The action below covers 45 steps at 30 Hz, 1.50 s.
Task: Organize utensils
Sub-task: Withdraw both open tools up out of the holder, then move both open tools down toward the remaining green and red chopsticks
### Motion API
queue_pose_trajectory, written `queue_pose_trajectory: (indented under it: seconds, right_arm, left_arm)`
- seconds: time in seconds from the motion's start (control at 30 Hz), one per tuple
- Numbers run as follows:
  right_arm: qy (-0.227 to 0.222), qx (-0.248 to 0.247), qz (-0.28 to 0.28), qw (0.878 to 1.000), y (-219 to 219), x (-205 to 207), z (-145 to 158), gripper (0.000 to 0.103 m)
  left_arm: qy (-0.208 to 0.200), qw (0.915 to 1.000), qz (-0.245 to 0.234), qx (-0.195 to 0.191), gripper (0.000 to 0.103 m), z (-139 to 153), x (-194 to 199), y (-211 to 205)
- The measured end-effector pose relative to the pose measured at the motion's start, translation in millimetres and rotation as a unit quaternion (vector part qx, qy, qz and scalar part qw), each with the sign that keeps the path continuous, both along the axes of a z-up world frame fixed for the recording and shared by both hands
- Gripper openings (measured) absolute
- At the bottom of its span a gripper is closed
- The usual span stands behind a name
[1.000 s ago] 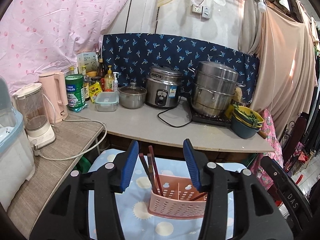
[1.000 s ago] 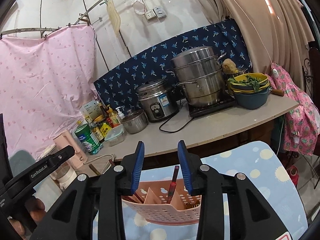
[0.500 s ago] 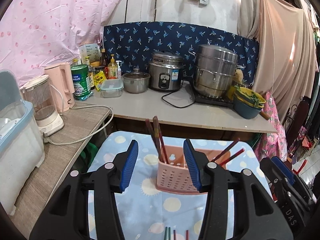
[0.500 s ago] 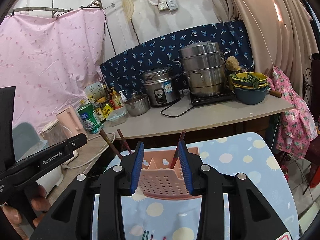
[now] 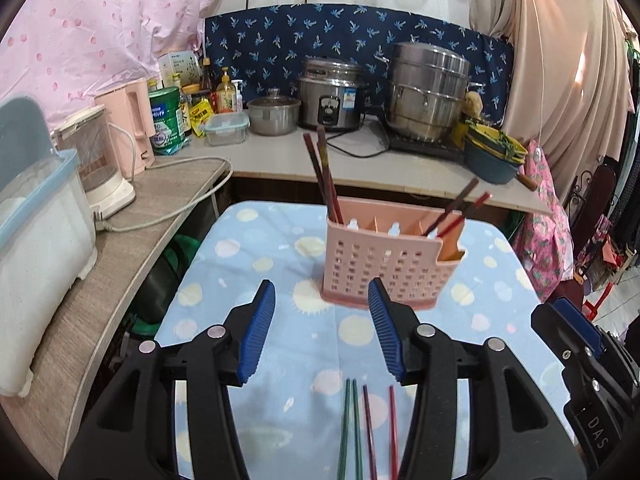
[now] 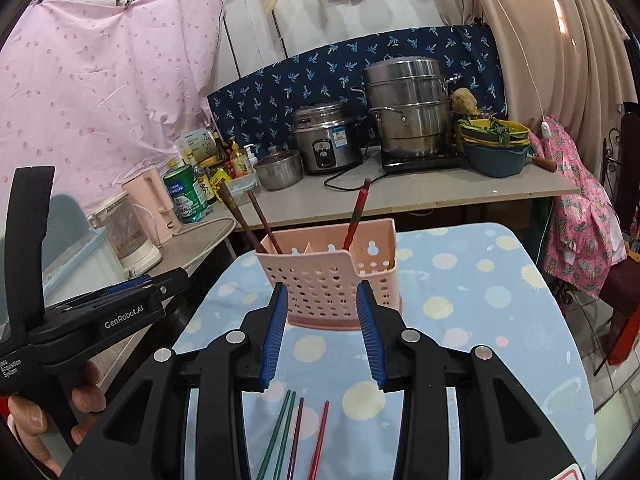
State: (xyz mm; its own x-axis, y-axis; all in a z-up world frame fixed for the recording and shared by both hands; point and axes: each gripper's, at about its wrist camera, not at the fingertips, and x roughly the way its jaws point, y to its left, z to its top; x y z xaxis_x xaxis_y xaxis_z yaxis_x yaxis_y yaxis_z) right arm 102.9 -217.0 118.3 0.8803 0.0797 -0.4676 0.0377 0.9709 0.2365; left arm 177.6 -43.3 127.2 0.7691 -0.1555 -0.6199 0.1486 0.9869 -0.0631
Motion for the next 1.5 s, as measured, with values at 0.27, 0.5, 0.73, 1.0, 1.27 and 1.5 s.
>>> queue_pose_trajectory:
  seconds: [0.27, 0.5, 0.73, 1.0, 1.27, 1.5]
  right_arm:
    - [0.048, -0.002, -0.001, 0.999, 5, -32, -37, 0.035]
    - [0.078, -0.001, 0.001, 0.997, 11, -56, -66, 0.035]
    - [0.117, -0.008, 0.011, 0.993, 23, -77, -101, 0.035]
    - [0.154, -0.012, 0.023, 0.988, 39, -98, -134, 0.035]
    - [0.175, -0.01, 0.034, 0.984, 52, -107, -150, 0.035]
    - [0.19, -0.011, 0.042, 0.981, 62, -112, -164, 0.034]
  left_arm:
    - [0.034, 0.9993, 0.005, 0.016, 0.048, -41, -30, 11]
    - [0.067, 0.9976, 0.005, 0.014, 0.048, -75, -51, 22]
    - [0.085, 0.9961, 0.004, 0.024, 0.048, -102, -72, 26]
    - [0.114, 0.9931, 0.0, 0.024, 0.048, -131, -90, 29]
    - [0.128, 0.9915, -0.002, 0.022, 0.048, -147, -104, 34]
    - [0.138, 0.9902, -0.008, 0.02, 0.048, -155, -112, 34]
